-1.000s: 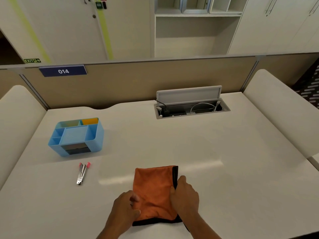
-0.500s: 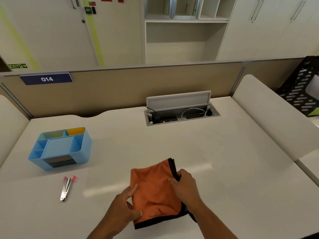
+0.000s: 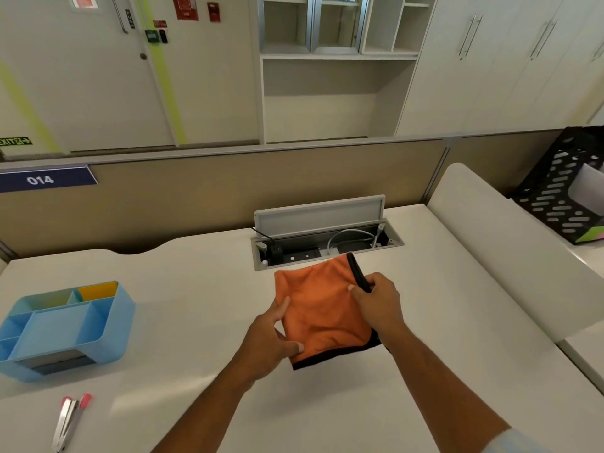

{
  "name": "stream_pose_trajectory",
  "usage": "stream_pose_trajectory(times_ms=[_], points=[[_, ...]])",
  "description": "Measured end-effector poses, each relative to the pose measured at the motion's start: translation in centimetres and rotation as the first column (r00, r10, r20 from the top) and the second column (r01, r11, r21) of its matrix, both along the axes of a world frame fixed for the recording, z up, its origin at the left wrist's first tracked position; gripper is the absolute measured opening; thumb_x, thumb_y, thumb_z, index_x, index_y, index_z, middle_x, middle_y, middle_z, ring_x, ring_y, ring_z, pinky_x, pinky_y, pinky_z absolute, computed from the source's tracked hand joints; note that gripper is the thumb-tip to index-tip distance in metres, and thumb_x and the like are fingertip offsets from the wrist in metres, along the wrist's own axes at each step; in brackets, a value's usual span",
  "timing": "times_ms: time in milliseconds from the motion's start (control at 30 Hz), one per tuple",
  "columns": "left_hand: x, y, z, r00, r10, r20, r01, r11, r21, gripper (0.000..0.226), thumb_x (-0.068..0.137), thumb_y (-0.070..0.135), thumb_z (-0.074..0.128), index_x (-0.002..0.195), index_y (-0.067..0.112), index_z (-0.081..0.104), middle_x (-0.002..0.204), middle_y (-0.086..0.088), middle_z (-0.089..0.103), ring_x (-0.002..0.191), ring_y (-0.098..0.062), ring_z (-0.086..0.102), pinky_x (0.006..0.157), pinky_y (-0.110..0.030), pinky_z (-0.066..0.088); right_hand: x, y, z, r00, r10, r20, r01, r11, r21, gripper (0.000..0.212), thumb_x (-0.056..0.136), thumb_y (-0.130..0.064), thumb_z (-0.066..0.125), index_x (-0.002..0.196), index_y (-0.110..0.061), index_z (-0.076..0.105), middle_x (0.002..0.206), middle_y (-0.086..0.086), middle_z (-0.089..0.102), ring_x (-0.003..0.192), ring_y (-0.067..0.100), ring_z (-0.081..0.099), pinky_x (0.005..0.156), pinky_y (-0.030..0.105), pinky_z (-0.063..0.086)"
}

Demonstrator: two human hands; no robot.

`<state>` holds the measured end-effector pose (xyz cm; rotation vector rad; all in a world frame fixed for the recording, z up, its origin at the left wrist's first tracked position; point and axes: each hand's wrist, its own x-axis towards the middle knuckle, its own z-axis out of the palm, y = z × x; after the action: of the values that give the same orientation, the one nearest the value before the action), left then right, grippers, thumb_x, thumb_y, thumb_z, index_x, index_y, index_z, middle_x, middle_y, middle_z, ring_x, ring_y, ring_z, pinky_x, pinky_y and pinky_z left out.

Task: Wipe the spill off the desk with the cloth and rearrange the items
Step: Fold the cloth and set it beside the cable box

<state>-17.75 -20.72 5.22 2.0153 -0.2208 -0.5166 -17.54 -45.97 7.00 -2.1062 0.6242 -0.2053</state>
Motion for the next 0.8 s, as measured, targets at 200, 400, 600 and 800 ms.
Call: stream_pose_trajectory(times_ms=[200, 400, 600, 800], points=[[6.0, -5.4, -0.6, 0.998, -0.052, 0.022, 0.050, 0.993, 0.103, 0.114, 0.079, 0.029, 0.089, 0.163, 0.031, 0.012, 0.169, 0.004, 0.020, 0.132, -0.033, 0.055, 0.106, -0.044, 0.055, 5.6, -4.7, -0.1, 0.999, -0.049, -0.001, 0.049, 0.999, -0.009, 0.022, 0.094, -0.030, 0.074, 0.108, -0.017, 0.062, 0.092, -0.006, 0.061, 0.085, 0.018, 0.060, 0.079, 0.031, 0.047], [12.2, -10.7, -2.0, 0.998, -0.041, 0.043, 0.034, 0.986, 0.166, 0.117, 0.079, 0.024, 0.088, 0.164, 0.028, 0.008, 0.170, 0.004, 0.016, 0.149, -0.030, 0.035, 0.116, -0.043, 0.043, 11.7, -9.2, -1.0, 0.996, -0.079, 0.029, 0.079, 0.997, -0.003, 0.021, 0.091, -0.028, 0.077, 0.102, -0.020, 0.061, 0.086, -0.012, 0.060, 0.084, 0.018, 0.060, 0.075, 0.029, 0.045], [14.8, -12.9, -5.2, 0.996, -0.082, 0.026, 0.070, 0.949, 0.309, 0.120, 0.080, 0.027, 0.087, 0.164, 0.025, 0.001, 0.172, 0.001, 0.005, 0.150, -0.032, 0.033, 0.117, -0.042, 0.040, 14.6, -10.4, -5.2, 0.998, -0.039, -0.044, 0.037, 0.999, -0.036, 0.029, 0.094, -0.032, 0.075, 0.112, -0.014, 0.061, 0.098, -0.002, 0.062, 0.089, 0.021, 0.059, 0.084, 0.032, 0.046], [16.0, -15.1, -5.7, 0.998, -0.063, 0.026, 0.042, 0.870, 0.491, 0.124, 0.073, 0.041, 0.090, 0.163, 0.023, 0.006, 0.172, -0.009, -0.004, 0.151, -0.037, 0.030, 0.117, -0.045, 0.039, 15.0, -10.9, -6.9, 0.997, -0.041, -0.071, 0.030, 0.987, -0.158, 0.041, 0.095, -0.031, 0.073, 0.127, -0.011, 0.059, 0.116, 0.007, 0.066, 0.110, 0.031, 0.065, 0.089, 0.037, 0.047]])
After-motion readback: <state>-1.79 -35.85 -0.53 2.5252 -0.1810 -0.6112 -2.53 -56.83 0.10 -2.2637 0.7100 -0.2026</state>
